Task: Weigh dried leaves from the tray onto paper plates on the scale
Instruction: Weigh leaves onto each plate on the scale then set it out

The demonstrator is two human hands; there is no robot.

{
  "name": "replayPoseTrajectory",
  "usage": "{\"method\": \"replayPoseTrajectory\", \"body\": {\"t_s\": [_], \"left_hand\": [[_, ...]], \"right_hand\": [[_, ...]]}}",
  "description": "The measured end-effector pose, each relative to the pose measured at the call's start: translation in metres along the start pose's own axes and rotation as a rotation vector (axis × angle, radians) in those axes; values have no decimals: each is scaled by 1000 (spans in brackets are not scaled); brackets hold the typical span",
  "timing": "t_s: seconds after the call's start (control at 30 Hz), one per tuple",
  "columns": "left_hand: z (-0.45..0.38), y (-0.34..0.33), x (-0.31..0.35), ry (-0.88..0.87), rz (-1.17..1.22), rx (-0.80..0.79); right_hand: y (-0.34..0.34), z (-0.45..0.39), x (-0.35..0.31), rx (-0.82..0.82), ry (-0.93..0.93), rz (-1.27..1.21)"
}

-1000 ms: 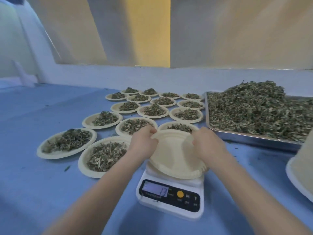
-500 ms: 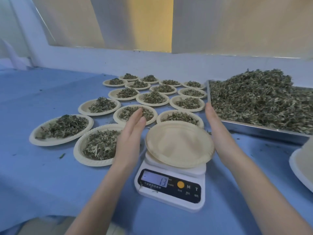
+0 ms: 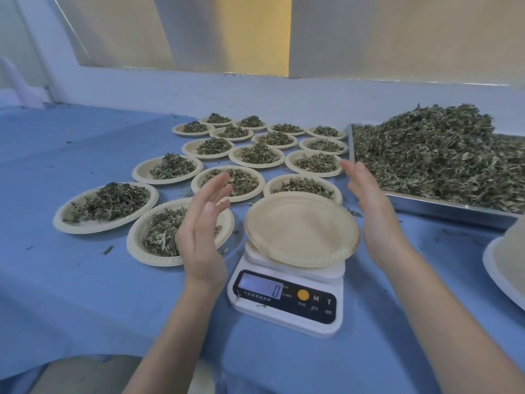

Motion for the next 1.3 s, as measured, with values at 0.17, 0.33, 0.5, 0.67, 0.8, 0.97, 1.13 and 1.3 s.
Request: {"method": "replayPoseTrajectory", "body": {"t_s": [0.17,0.33,0.5,0.67,0.8,0.97,1.13,1.3], "left_hand": [[-22,-16,13,-9,-14,-97],[-62,-86,17,44,-264,-469],[-86,-162,-14,105,-526,-854],[-111,-193,-55,188,-560,-985],[-124,-209,-85,250,-540,-997],[-136,-214,-109,276,-571,-1017],[-143,-208,-117,327,-543,-964],[-141,-202,-126,366,-550,-945]], "right_hand": [[13,-4,-11,34,97,173],[62,-62,-13,201,91,753],[108,-150,38,102,-272,963],[111,-213,73,-95,-289,1315],[87,-232,110,-308,-348,1316],[92,-262,82,-362,-384,1211],[69,-302,73,-286,-103,1424],[74,-287,91,-344,-272,1264]]}}
Point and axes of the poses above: each hand's wrist, its own z-axis away from the middle knuckle, its own y-axis out of the back of the hand, x = y × z, the point moved 6 cm from there along -z, towards the middle knuckle, and after that the axes turned 4 degrees about z, right-handed, at the moved point
